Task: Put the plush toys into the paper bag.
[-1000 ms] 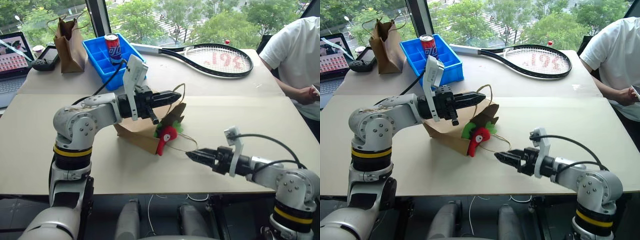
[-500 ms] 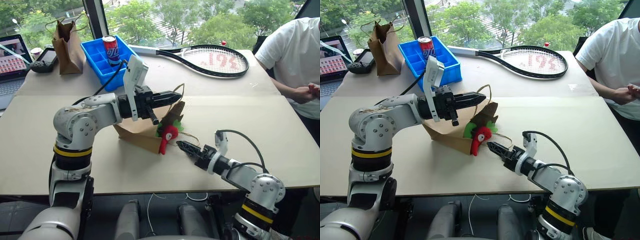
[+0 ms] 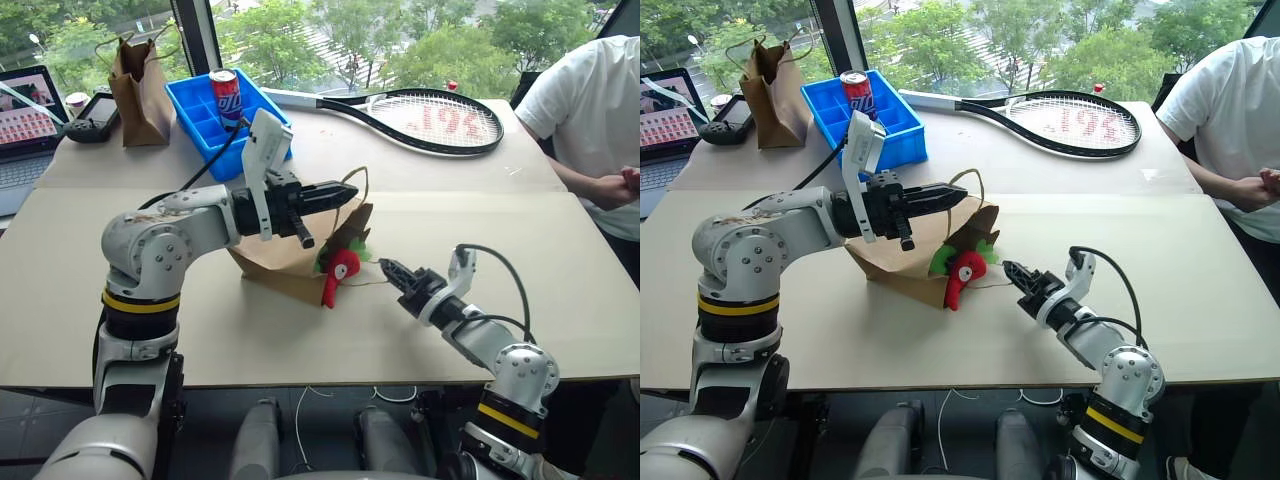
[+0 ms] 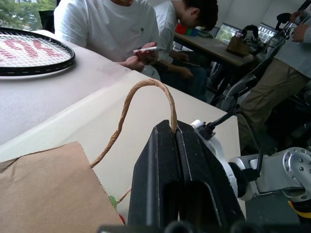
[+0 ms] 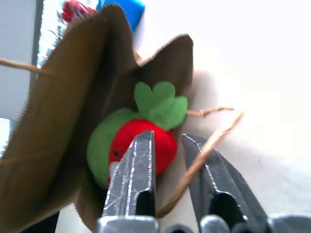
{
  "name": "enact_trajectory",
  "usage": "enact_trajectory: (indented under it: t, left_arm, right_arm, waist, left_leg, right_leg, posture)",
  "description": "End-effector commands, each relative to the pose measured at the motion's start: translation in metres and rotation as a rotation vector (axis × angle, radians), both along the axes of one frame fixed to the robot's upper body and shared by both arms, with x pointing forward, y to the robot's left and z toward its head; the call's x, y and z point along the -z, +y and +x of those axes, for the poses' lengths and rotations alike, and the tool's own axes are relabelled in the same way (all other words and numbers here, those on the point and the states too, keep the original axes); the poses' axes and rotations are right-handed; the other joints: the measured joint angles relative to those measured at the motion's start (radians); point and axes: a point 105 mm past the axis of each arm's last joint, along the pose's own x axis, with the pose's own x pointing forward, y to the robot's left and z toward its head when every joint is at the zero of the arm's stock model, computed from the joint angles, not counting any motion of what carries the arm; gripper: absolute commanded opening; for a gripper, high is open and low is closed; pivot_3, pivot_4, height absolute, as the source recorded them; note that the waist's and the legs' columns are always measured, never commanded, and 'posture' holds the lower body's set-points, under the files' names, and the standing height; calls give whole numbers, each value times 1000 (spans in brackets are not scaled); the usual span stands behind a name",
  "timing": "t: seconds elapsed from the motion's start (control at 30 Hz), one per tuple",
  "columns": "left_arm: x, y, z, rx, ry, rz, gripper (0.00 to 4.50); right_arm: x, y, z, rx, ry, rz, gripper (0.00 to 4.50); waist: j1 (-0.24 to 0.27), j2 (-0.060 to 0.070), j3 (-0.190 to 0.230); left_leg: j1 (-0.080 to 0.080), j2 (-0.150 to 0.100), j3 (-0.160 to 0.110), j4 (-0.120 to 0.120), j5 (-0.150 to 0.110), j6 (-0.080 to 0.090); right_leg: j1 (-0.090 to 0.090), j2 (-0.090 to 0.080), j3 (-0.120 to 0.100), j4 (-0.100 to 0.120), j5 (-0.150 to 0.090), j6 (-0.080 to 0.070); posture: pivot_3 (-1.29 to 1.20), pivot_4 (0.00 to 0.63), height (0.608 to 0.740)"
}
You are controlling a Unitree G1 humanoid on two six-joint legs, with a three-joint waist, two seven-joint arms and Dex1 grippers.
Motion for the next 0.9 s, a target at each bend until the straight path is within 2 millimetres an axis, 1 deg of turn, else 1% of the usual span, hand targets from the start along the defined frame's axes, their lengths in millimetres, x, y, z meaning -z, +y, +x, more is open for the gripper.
enact_trajectory:
  t: [0.03,0.07,0.2,0.33,0.47,0.57,0.63,0.7,0.83,0.9]
  left_arm:
    - [-21,11,5,-51,-91,-23,0]
    - [-22,12,6,-57,-96,-22,0]
    - [-38,26,17,-126,-158,-26,0]
    - [-56,40,24,-190,-217,-50,0]
    - [-62,45,27,-212,-238,-58,0]
    - [-61,46,28,-215,-237,-57,0]
    - [-58,45,28,-211,-232,-54,0]
    - [-57,42,28,-200,-229,-54,0]
    - [-61,38,27,-181,-235,-59,0]
    - [-62,37,28,-171,-229,-62,0]
  right_arm:
    - [-69,21,-10,-158,-284,29,13]
    - [-75,24,-11,-177,-303,26,13]
    - [-128,39,-19,-314,-465,-19,13]
    - [-163,45,-23,-366,-544,-62,13]
    - [-177,44,-23,-369,-550,-79,13]
    - [-173,38,-21,-354,-522,-107,13]
    - [-167,33,-20,-338,-493,-135,13]
    - [-166,27,-20,-321,-486,-152,13]
    - [-182,14,-22,-272,-513,-152,13]
    - [-184,10,-21,-254,-506,-144,13]
  waist:
    - [-6,0,0]
    - [-8,0,0]
    - [-12,1,0]
    - [-10,1,1]
    - [-2,1,1]
    - [1,1,1]
    - [2,0,1]
    - [4,0,1]
    - [4,0,1]
    - [3,0,1]
  left_leg:
    - [0,0,0,0,0,0]
    - [0,0,0,-1,0,0]
    - [0,0,-2,-3,0,1]
    - [0,0,-2,-3,1,1]
    - [-1,0,-2,-4,1,1]
    - [-2,0,-2,-4,1,1]
    - [-2,0,-2,-4,1,1]
    - [-2,0,-2,-4,1,1]
    - [-2,0,-2,-3,1,1]
    - [-2,0,-2,-3,1,2]
  right_leg:
    - [-1,0,0,0,0,0]
    - [-1,0,0,0,0,0]
    - [-1,2,0,0,0,0]
    - [-1,2,0,-1,0,0]
    - [0,2,0,-2,-1,1]
    - [-1,2,0,-2,-1,1]
    - [-1,1,0,-2,-1,1]
    - [-1,1,0,-2,-1,1]
    - [-1,1,0,-2,-1,1]
    - [-1,2,0,-2,-1,1]
  posture:
    - [0,150,735]
    - [0,150,735]
    - [0,150,735]
    - [0,150,735]
    - [0,150,735]
    - [0,150,735]
    - [0,150,735]
    - [0,150,735]
    - [0,150,735]
    - [0,150,735]
